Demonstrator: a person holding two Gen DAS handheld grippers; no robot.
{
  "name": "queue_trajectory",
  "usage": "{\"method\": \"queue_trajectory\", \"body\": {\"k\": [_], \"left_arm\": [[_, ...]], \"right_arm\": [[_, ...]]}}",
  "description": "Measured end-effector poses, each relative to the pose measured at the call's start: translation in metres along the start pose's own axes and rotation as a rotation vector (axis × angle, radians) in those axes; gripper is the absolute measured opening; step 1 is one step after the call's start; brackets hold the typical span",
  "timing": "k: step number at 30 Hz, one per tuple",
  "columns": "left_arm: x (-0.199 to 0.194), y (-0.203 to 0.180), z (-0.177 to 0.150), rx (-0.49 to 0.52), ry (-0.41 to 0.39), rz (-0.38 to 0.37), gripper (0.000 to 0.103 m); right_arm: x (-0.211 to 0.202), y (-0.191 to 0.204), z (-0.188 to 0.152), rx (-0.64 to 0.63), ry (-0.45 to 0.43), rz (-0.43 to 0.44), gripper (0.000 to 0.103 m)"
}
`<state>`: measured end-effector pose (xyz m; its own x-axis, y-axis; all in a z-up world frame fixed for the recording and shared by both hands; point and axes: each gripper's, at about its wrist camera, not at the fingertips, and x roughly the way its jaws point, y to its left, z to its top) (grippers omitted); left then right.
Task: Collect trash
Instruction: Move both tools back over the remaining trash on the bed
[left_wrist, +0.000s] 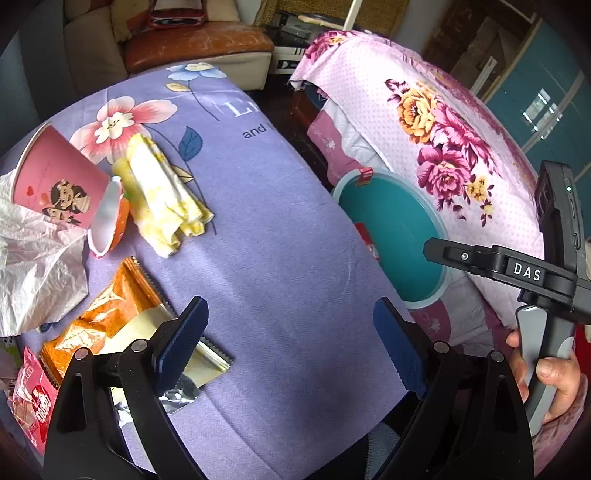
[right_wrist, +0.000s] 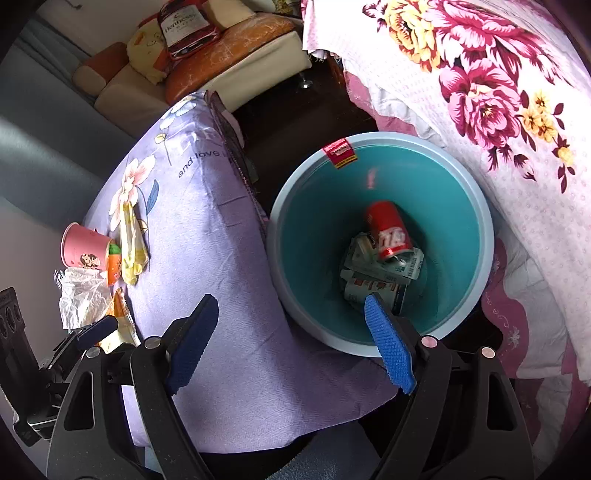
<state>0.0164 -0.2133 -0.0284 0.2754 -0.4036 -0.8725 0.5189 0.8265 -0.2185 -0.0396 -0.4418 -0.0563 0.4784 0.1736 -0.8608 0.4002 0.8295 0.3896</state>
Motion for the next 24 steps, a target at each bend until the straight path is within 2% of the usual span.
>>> {"method": "queue_trajectory", "body": {"k": [14,21,24], "left_arm": [[-0.065,0.096,-0.036,-0.158,-0.099,0.037,0.091],[-0.098,0.147,-0.057,-0.252,-0.153,0.07,0.091],[-0.112,0.168,-0.064,-0.286,-0.182,0.108,0.091]], "right_arm": [[0.011,0.108,-0.028,-0.196,0.058,-0.014,0.081],[0.029,0.162,-0.048,-0.295,0.113,-0.021,0.083],[0.036,0.186,-0.058,-0.351,0.136,-0.02,0.083]]}}
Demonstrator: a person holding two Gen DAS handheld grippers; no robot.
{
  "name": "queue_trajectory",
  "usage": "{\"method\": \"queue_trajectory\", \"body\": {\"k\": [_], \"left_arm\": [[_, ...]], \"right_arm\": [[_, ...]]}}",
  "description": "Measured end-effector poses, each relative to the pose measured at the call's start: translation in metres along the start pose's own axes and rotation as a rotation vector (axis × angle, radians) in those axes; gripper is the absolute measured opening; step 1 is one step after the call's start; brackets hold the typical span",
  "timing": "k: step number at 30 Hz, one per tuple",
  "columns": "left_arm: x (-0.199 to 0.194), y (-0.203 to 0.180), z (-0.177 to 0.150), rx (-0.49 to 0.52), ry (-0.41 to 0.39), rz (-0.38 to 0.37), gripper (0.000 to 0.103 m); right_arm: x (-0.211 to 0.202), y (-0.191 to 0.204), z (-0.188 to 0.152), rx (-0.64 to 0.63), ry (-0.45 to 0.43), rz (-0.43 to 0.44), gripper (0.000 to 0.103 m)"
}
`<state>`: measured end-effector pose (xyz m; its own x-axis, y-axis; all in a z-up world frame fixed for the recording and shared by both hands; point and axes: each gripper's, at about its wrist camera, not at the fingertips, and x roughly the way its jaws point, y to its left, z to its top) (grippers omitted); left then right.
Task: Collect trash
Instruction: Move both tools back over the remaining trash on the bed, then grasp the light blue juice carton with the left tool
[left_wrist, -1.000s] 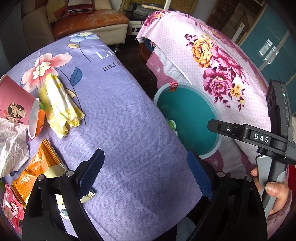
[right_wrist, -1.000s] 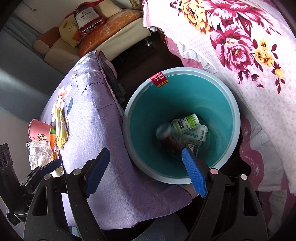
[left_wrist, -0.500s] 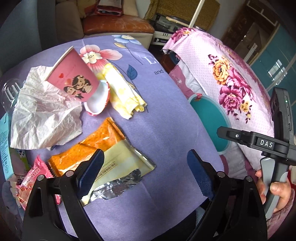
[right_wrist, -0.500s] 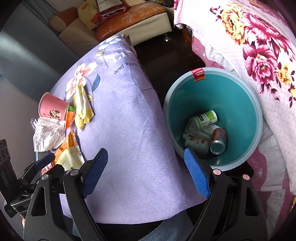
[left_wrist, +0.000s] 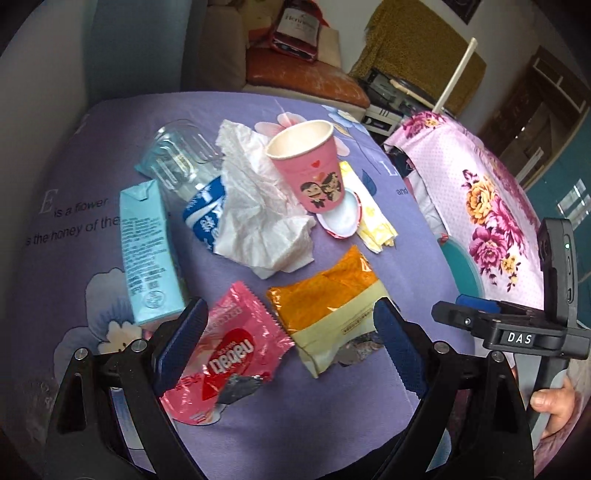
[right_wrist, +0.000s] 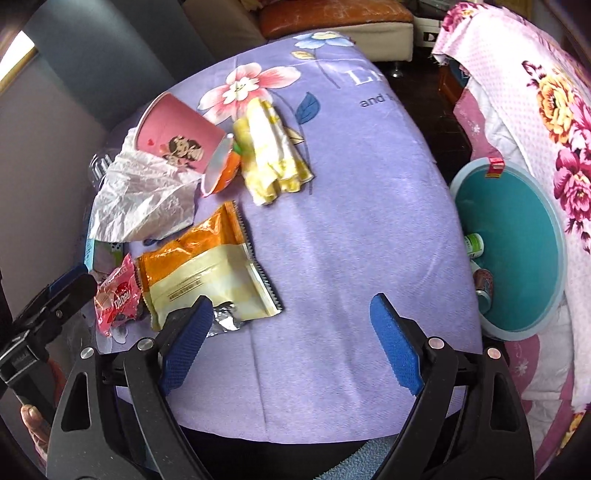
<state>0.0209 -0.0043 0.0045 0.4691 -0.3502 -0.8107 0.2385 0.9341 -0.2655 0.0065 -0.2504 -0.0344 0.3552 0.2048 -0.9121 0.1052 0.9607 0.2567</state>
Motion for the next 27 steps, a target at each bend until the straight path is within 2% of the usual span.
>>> {"method": "queue_trajectory", "body": {"k": [5,11,13,15,17,22,24,27], "left_arm": [[-0.006,0.035,0.007,-0.044,-0.028,0.105,0.091],[0.012,0.065,0.011,-0.059,0.033,0.175,0.09],[0.02,0.073,0.014,-0.067,0.058,0.178,0.081],[0.028,0.081,0.016,-0.087,0.086,0.164,0.068],[0.033,0.089,0.02,-0.103,0.101,0.15,0.062],[0.044,0.1,0.027,-0.114,0.11,0.148,0.061],[0.043,0.104,0.026,-0.116,0.115,0.143,0.038],[0.033,0.111,0.021,-0.1,0.106,0.149,0.037]], "right_arm": [[0.009,0.039,0.0,-0.084,0.024,0.001,0.083],[0.019,0.06,0.0,-0.124,0.056,-0.014,0.083],[0.021,0.064,-0.001,-0.133,0.062,-0.019,0.083],[0.022,0.069,-0.001,-0.142,0.066,-0.024,0.083],[0.023,0.074,-0.001,-0.152,0.07,-0.027,0.083],[0.03,0.093,0.001,-0.188,0.088,-0.015,0.083],[0.032,0.105,0.002,-0.213,0.093,-0.004,0.083],[0.037,0.124,0.005,-0.255,0.1,0.023,0.083]]}}
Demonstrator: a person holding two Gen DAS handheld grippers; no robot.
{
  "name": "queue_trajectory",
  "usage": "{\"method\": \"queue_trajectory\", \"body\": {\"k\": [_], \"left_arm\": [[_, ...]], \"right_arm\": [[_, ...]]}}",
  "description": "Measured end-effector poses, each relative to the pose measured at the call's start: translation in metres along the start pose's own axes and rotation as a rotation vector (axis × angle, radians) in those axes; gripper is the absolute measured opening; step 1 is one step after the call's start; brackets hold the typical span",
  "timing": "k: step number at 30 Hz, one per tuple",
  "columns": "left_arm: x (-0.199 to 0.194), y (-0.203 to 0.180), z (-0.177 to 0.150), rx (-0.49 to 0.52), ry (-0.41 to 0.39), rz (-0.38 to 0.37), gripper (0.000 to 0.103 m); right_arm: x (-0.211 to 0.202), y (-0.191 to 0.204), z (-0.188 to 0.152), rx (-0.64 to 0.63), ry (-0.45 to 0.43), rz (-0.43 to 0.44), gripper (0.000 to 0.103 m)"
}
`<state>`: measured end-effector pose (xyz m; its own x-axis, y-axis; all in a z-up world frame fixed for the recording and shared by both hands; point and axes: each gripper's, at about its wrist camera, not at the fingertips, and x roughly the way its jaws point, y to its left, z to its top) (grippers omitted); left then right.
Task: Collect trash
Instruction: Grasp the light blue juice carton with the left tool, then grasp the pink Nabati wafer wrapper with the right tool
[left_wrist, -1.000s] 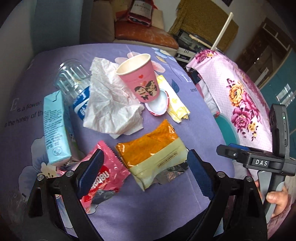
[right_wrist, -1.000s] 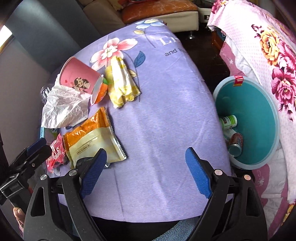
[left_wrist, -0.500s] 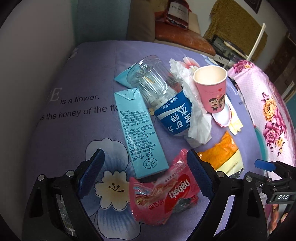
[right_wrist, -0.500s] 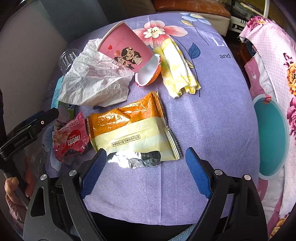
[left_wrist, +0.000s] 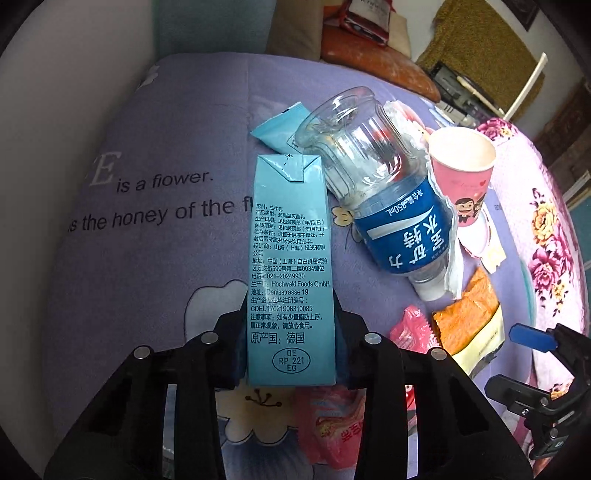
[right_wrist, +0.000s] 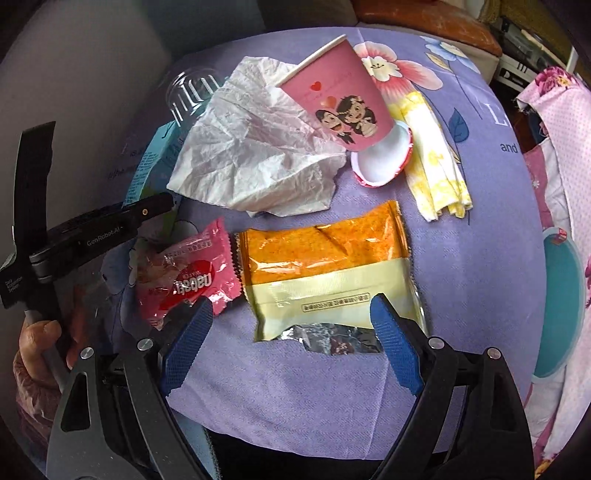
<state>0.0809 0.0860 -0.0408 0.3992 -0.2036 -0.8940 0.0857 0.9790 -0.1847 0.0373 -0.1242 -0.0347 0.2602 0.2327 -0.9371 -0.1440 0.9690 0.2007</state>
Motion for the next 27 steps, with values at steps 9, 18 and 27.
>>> {"method": "queue_trajectory", "body": {"k": [9,18,27], "left_arm": [[-0.018,0.046,-0.013,0.011,0.014,0.032,0.038],[-0.012,0.063,-0.017,-0.005,0.034,0.027,0.038],[-0.011,0.07,-0.021,-0.021,0.014,0.005,0.043]], "right_arm": [[0.035,0.062,0.011,-0.134,0.067,0.059,0.083],[0.061,0.077,0.018,-0.114,0.114,0.069,0.085],[0.073,0.099,0.037,-0.166,0.056,0.023,0.087]]}}
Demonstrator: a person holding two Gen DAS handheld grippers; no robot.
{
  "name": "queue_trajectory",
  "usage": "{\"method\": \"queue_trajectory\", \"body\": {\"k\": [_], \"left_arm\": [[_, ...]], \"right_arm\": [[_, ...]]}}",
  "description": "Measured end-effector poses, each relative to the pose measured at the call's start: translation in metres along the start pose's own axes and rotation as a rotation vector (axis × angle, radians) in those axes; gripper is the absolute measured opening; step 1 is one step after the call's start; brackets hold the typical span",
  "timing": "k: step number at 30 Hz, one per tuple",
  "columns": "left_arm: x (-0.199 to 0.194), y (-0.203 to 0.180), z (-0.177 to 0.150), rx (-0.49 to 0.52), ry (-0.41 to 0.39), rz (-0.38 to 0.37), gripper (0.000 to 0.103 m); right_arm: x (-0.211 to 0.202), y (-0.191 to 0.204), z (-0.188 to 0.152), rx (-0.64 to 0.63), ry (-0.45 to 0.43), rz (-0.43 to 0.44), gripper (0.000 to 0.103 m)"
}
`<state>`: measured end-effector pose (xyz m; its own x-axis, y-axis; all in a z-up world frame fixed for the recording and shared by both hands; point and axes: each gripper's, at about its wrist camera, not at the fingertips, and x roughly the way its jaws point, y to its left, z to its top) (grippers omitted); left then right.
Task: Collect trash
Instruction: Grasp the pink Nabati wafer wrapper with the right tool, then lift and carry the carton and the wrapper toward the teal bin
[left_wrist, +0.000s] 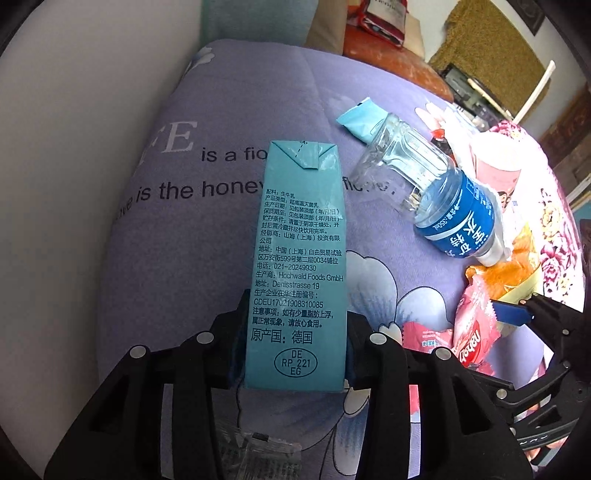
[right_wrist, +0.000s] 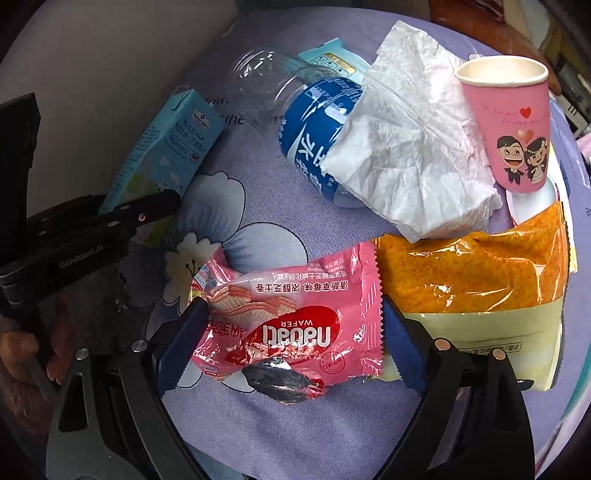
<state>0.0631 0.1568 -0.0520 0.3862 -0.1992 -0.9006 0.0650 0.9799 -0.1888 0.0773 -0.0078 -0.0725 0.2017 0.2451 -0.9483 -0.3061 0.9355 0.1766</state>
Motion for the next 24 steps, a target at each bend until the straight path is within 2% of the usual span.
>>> {"method": "queue_trajectory", "body": {"k": [2,3,4,5,6,7,13,14,15,20,24], "left_arm": [[0.0,0.0,0.0,0.004,-0.003,0.0,0.044],[0.0,0.0,0.0,0.006,-0.005,0.002,0.045],[0.0,0.0,-0.001,0.008,-0.007,0.003,0.045],[-0.001,0.001,-0.001,0.01,-0.009,0.004,0.046],[0.0,-0.001,0.0,0.012,-0.01,0.006,0.046],[0.0,-0.001,-0.001,0.013,-0.012,0.008,0.047],[0.001,-0.012,-0.003,0.023,-0.03,0.045,0.049],[0.0,-0.013,-0.005,0.023,-0.034,0.056,0.045],[-0.001,-0.015,-0.006,0.027,-0.035,0.063,0.038],[-0.012,-0.021,-0.015,0.026,-0.071,0.074,0.038],[-0.026,-0.022,-0.018,0.003,-0.091,0.036,0.038]], "right_arm": [[0.001,0.01,-0.002,-0.029,-0.009,-0.018,0.085],[0.001,0.016,-0.003,-0.051,-0.019,-0.03,0.078],[0.001,0.022,-0.004,-0.081,-0.03,-0.049,0.074],[0.003,0.031,-0.004,-0.105,-0.038,-0.061,0.063],[0.005,0.035,-0.005,-0.125,-0.036,-0.064,0.04],[0.008,0.038,-0.005,-0.137,-0.022,-0.055,0.036],[0.004,0.038,-0.006,-0.111,-0.036,-0.024,0.021],[0.001,0.035,-0.009,-0.101,-0.04,-0.017,0.02],[-0.003,0.034,-0.009,-0.092,-0.048,-0.01,0.019],[-0.03,0.022,-0.011,-0.065,-0.116,0.0,0.018],[-0.053,0.011,-0.013,-0.031,-0.17,0.002,0.018]]}}
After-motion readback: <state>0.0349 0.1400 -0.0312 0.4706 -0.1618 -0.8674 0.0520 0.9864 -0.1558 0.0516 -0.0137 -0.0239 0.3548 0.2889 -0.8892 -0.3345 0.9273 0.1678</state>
